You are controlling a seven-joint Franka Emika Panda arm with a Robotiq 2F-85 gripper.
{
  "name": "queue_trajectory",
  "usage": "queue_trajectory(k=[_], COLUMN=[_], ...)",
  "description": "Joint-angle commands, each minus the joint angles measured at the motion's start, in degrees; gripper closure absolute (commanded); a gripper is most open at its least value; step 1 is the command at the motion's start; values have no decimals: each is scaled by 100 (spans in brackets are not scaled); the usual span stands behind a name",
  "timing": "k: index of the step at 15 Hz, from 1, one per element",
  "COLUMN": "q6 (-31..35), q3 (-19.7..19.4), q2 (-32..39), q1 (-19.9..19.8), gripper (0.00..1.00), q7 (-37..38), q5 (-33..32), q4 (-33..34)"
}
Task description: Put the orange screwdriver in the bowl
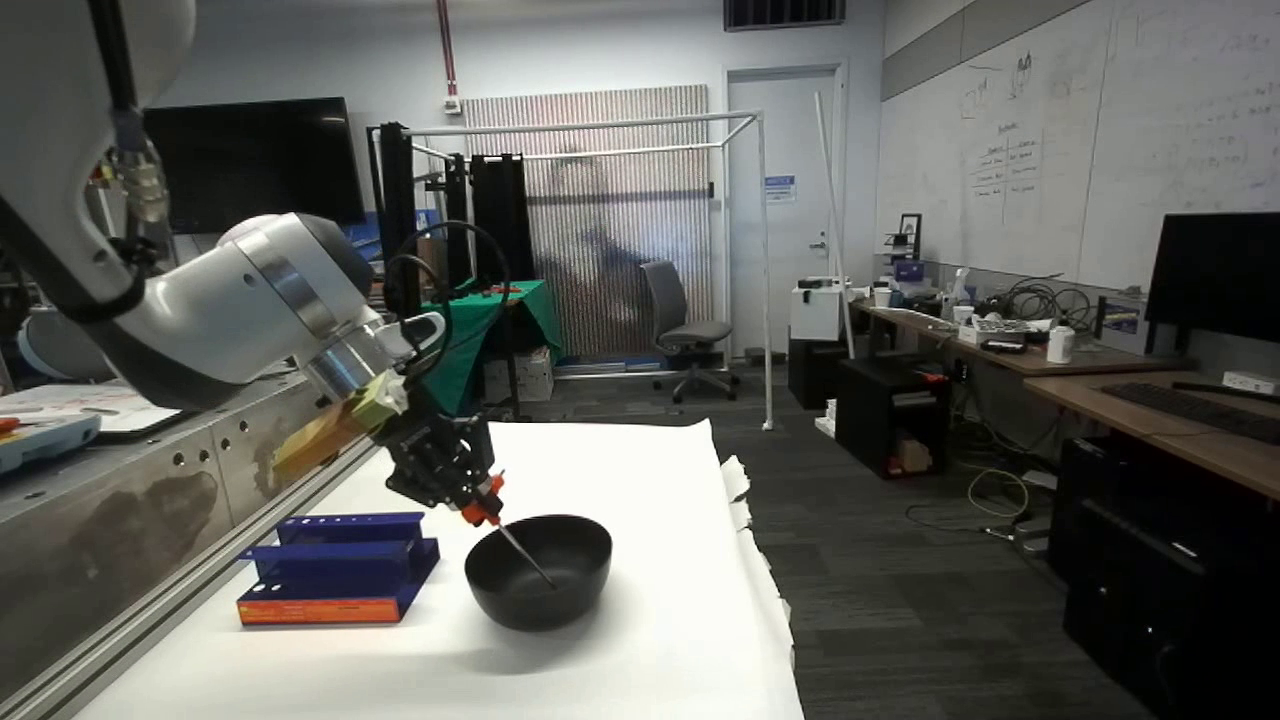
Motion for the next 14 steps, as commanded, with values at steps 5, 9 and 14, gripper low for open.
queue_trajectory(k=[5,9,14], q6=[64,504,1000], q3=[35,205,453], q2=[134,-305,-1378], q1=[-31,-224,-549], gripper=[31,1,0], q7=[148,-325,-2091], q5=[123,792,2483], q4=[152,-189,-955])
